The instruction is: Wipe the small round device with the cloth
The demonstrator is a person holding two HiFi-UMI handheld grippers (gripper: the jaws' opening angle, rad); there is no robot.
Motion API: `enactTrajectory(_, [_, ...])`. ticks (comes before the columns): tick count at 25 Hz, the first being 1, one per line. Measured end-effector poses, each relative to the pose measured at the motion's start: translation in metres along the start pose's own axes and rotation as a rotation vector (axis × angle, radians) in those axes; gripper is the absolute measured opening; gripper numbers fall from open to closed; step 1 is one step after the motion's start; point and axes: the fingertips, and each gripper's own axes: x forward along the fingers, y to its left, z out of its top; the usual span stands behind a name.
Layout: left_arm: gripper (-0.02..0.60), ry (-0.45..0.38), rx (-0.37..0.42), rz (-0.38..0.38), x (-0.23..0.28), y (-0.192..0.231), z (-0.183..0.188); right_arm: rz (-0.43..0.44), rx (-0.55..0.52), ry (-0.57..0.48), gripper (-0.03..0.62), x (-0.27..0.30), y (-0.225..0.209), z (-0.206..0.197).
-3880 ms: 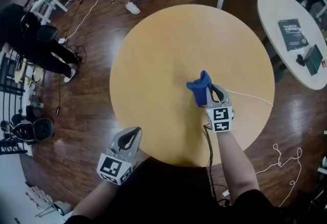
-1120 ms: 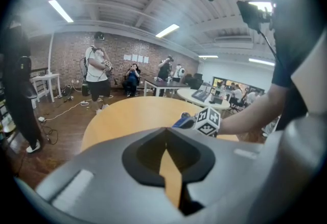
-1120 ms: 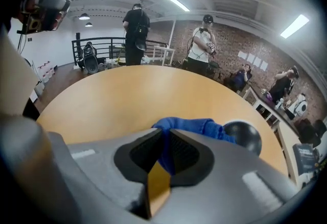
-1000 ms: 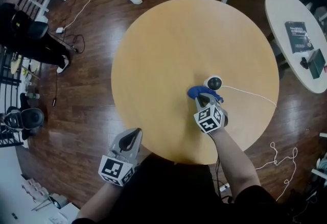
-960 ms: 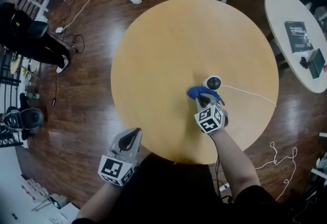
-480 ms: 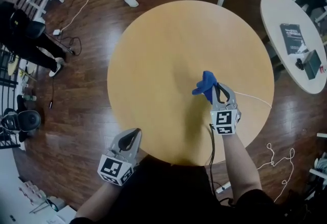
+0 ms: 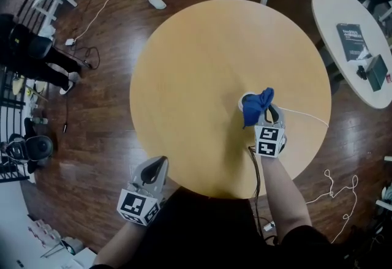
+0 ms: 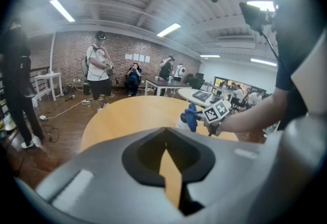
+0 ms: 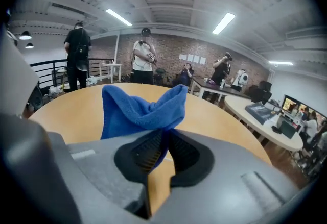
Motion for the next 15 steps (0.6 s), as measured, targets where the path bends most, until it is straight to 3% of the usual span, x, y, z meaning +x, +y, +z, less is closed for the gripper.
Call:
enactTrajectory(5, [0.005, 0.010, 0.003, 0.007, -0.002, 0.000, -0.002, 0.007, 0.009, 0.084, 0.035, 0.008, 0.003, -0.030])
enactTrajectory(15, [0.005, 0.026, 0.001, 0.021, -0.006, 0.000, -0.004, 0.080, -0.187, 0.210, 0.035, 0.019, 0.033, -0.073])
